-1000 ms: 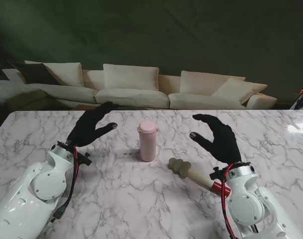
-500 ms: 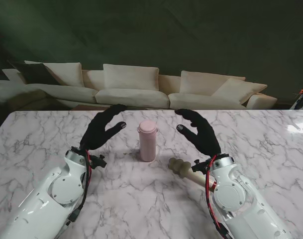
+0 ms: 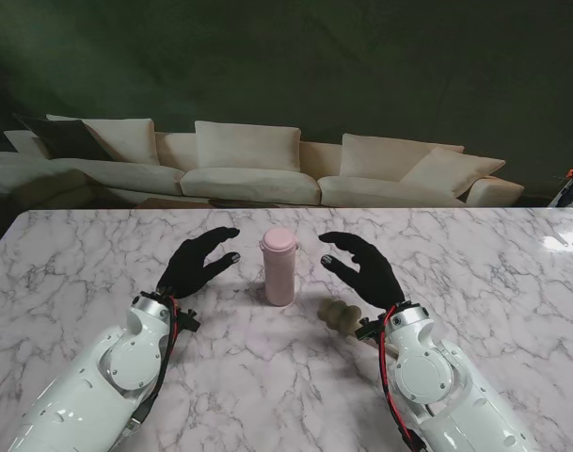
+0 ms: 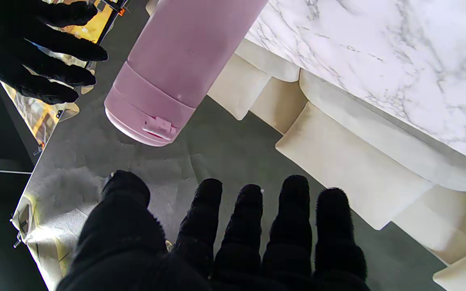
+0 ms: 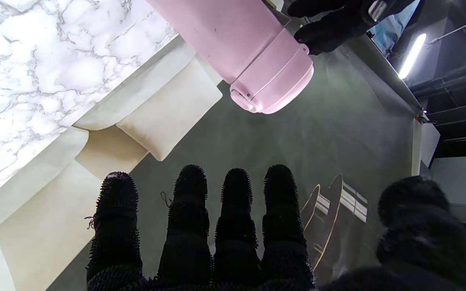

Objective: Clean the thermos with cup brush

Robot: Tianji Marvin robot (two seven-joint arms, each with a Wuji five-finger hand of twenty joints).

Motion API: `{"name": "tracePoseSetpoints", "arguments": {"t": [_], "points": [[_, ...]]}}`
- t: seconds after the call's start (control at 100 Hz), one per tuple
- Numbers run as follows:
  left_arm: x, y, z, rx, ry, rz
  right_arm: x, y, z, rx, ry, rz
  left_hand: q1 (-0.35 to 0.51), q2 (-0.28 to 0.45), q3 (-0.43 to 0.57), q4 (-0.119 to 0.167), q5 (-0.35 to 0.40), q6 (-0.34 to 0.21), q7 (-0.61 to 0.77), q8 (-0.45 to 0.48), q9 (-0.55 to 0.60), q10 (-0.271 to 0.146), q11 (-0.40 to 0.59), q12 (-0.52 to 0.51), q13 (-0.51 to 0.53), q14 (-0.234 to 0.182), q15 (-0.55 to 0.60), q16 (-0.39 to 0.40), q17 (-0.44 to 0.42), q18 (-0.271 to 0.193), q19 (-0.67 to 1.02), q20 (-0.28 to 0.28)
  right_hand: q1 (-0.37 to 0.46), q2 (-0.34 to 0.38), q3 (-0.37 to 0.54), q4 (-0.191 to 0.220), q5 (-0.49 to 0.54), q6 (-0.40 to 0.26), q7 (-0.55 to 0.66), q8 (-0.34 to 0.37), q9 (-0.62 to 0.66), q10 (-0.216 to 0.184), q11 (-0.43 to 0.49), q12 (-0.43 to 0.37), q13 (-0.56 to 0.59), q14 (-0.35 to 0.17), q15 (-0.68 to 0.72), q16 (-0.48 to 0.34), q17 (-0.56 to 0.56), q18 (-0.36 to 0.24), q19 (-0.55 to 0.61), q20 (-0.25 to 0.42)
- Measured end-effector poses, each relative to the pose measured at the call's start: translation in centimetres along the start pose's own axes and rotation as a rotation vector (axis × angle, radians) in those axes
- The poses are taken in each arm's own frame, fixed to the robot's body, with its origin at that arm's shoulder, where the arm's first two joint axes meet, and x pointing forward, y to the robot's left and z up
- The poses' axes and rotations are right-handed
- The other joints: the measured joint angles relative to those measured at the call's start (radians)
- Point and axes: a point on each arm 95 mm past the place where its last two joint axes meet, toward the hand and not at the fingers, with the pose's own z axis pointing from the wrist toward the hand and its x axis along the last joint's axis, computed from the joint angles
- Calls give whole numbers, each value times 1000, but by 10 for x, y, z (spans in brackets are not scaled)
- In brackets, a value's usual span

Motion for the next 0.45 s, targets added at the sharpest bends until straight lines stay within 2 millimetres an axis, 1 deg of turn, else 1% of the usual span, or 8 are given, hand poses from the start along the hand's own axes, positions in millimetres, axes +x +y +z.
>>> {"name": "tracePoseSetpoints", "arguments": {"t": [0.16,0.3,0.45], "points": [[-2,-2,-4,-1,-1,11,1,-1,2,-5,3,13,0,10,0,0,0,0,0,0,0,0,0,0,0,0,0,0,-1,1,0,0,0,0,0,0,0,0,0,-1,0,0,0,0,0,0,0,0,0,0,0,0],[-3,-2,-4,-4,-3,5,1,0,3,-12,-3,22,0,10,0,0,0,0,0,0,0,0,0,0,0,0,0,2,-10,2,0,0,0,0,8,0,0,0,0,-1,0,-1,-1,0,0,0,0,-13,0,0,0,0],[-4,0,-3,-35,5,40,1,2,2,-20,-7,20,0,10,0,0,0,0,0,0,12,0,12,0,0,1,0,7,-10,11,0,0,0,0,9,0,0,0,0,-2,0,-1,-1,0,-2,0,0,-14,-3,0,0,0]]}}
